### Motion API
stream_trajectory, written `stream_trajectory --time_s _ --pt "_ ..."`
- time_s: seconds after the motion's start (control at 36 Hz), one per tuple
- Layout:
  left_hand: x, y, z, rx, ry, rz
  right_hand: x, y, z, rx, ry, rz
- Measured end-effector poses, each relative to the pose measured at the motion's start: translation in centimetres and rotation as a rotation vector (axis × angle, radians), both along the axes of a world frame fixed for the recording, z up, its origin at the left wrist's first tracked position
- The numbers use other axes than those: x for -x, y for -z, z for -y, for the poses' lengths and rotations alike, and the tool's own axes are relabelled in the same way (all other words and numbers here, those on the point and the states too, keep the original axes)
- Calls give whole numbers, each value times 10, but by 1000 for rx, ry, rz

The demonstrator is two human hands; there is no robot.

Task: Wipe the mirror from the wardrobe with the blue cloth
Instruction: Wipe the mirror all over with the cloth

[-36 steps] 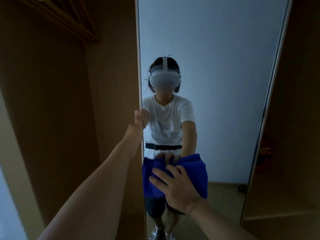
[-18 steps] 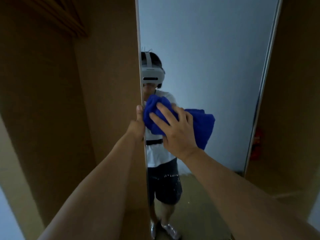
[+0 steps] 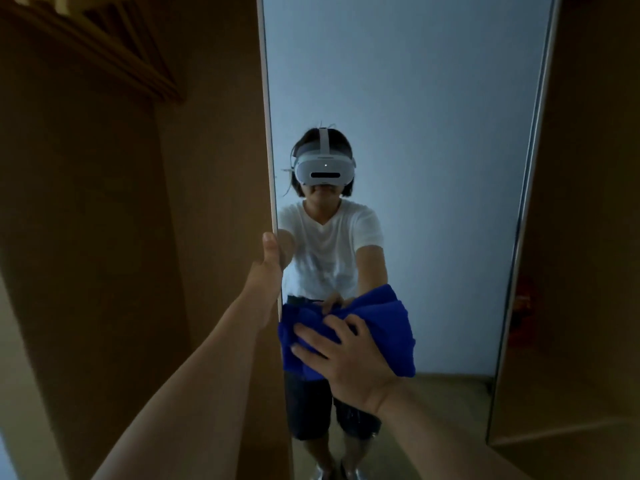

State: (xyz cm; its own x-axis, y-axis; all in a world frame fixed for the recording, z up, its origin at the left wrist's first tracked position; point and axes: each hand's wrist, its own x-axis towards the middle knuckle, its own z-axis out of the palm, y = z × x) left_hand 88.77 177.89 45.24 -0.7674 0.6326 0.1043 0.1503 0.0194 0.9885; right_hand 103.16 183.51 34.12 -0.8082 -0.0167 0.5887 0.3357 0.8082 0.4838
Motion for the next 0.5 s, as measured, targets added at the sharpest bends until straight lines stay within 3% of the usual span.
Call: stream_trajectory --time_s 0.17,0.25,0.39,0.5 --pt "4 3 -3 -10 -27 -13 -22 30 -6 -21 10 217" --pt "5 4 -4 -37 -39 -13 -29 33 -3 -7 -3 222" --pt "3 23 1 -23 23 3 -35 -2 0 142 -48 -165" --pt "2 37 4 -24 82 -46 -49 -51 -14 116 -69 -446"
